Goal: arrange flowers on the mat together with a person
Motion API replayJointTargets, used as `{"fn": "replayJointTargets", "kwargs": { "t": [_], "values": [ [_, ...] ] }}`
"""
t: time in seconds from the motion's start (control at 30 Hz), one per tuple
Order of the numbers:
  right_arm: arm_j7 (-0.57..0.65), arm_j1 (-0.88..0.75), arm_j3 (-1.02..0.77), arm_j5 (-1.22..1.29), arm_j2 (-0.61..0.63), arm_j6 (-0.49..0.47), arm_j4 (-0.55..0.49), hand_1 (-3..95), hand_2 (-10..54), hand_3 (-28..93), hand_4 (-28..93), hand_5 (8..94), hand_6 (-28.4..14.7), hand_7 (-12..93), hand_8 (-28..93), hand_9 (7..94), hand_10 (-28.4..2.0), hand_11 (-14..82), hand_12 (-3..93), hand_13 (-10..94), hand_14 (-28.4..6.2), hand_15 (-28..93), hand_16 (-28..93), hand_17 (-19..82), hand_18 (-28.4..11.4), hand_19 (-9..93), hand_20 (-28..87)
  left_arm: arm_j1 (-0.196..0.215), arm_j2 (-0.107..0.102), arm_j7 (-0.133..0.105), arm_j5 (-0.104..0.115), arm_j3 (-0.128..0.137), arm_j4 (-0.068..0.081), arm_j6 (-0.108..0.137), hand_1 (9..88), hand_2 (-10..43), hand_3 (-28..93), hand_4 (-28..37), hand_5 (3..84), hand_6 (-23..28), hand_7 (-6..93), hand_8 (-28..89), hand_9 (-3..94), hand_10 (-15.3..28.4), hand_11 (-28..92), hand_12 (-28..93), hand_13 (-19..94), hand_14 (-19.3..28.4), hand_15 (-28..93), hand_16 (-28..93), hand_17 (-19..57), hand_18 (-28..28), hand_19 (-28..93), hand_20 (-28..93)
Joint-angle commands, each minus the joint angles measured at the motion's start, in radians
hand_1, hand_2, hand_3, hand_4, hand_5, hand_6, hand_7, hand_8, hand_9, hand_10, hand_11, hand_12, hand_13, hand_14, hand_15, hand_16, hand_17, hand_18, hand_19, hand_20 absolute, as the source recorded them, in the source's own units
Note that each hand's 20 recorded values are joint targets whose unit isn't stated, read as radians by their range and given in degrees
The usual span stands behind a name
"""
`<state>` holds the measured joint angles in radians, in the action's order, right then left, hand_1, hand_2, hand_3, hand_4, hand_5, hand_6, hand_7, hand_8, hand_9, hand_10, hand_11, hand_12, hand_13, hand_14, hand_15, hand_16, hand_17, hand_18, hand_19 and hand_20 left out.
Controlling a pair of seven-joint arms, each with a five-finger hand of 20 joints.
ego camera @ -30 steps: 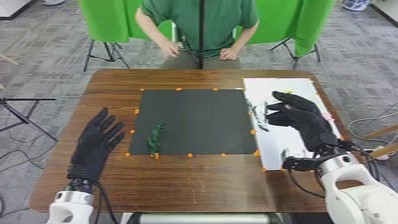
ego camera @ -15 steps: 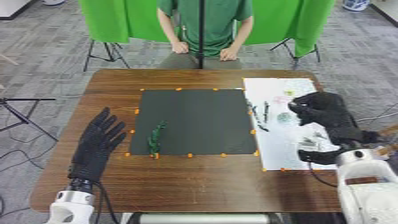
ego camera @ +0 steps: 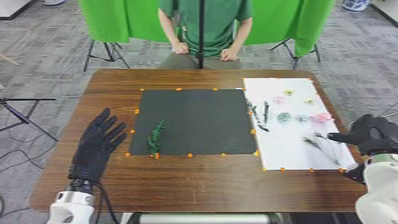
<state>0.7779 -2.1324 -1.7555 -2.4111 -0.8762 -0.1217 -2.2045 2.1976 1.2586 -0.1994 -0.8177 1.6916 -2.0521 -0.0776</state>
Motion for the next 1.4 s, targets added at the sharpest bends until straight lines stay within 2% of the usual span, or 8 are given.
{"fn": "replayJointTargets", "kwargs": {
  "t": [0.03,0.17,0.67,0.73,0.77,0.87,0.93,1.4],
  "values": [
    [0.026,0.014,0.025,0.007,-0.03,0.016,0.081,48.5,-9.5,31,-28,64.8,-1.3,40,-15,69.6,-12.4,49.6,36.7,65,-10.8,72,27,32,-19.8,83,40,-0.003,-0.001,0.008,-0.006,-0.012,0.008,-0.013,34.9,-6.1,66,-23.7,22.2,0.9,24.2,-13,17.5,8.9,23,13,20,11.7,21,3,-7.2,20.2,43,4],
    [0.011,0.017,0.04,0.01,-0.034,0.018,0.089,50.0,-9.5,28,-28,64.8,-1.0,41,-15,69.8,-12.3,49.8,36.5,65,-10.9,72,27,32,-19.8,83,39,0.008,-0.001,0.003,0.0,-0.008,0.004,0.006,35.0,-6.0,66,-23.8,22.1,0.8,24.3,-13,17.4,9.0,23,13,20,11.5,20,3,-7.2,20.2,43,4],
    [0.001,0.079,0.146,-0.004,0.012,0.031,0.222,56.5,-9.5,25,-27,68.0,0.5,42,-16,72.6,-11.3,50.1,36.8,68,-9.9,72,27,34,-19.5,85,39,0.001,0.013,0.01,0.0,-0.013,0.008,0.004,34.8,-6.1,66,-23.8,22.1,0.9,24.3,-13,17.2,8.8,23,13,20,11.4,20,4,-7.4,20.3,43,5],
    [0.006,0.091,0.168,0.012,0.025,0.05,0.244,56.8,-9.5,31,-28,69.0,0.8,42,-11,74.5,-10.8,49.9,36.7,70,-9.4,72,27,35,-19.5,86,39,-0.004,0.013,0.013,0.0,-0.012,0.011,0.006,34.8,-6.1,66,-23.9,22.1,0.9,24.2,-13,17.2,8.9,23,13,20,11.4,20,4,-7.4,20.3,43,5],
    [0.001,0.096,0.171,0.026,0.025,0.045,0.25,54.1,-9.5,41,-28,71.1,0.7,42,0,77.3,-9.8,49.4,36.4,72,-8.9,71,27,36,-19.5,87,38,-0.006,0.014,0.013,0.003,-0.013,0.012,0.006,34.8,-6.0,66,-23.9,22.1,0.9,24.2,-13,17.2,8.8,23,13,20,11.4,20,4,-7.4,20.4,43,5],
    [-0.029,0.086,0.155,0.094,0.012,0.044,0.252,54.8,-9.5,49,-28,77.3,1.2,42,4,83.4,-8.6,48.3,36.2,77,-8.0,70,28,38,-19.7,88,38,-0.01,0.016,0.017,0.001,-0.015,0.013,0.003,34.7,-5.9,66,-24.0,22.1,0.9,24.2,-13,17.2,8.8,23,13,20,11.5,20,4,-7.4,20.4,43,5],
    [-0.045,0.079,0.145,0.131,0.006,0.061,0.249,51.3,-9.5,63,-28,81.7,1.5,42,6,87.2,-7.7,49.0,36.2,81,-7.3,70,29,40,-20.1,91,39,-0.009,0.016,0.017,0.002,-0.015,0.012,0.003,34.7,-5.8,66,-24.0,22.1,0.8,24.1,-13,17.2,8.9,23,13,20,11.5,20,4,-7.4,20.3,43,5],
    [-0.154,0.188,0.191,0.066,0.046,0.348,0.078,45.6,-9.5,81,-25,82.0,-1.1,50,10,89.4,-7.0,62.3,38.9,85,-6.7,80,29,47,-20.1,93,53,0.001,0.015,0.023,-0.004,-0.012,0.012,0.0,34.5,-5.6,66,-23.9,22.1,0.8,24.1,-13,17.2,8.8,23,13,20,11.5,20,4,-7.5,20.4,43,5]
  ]
}}
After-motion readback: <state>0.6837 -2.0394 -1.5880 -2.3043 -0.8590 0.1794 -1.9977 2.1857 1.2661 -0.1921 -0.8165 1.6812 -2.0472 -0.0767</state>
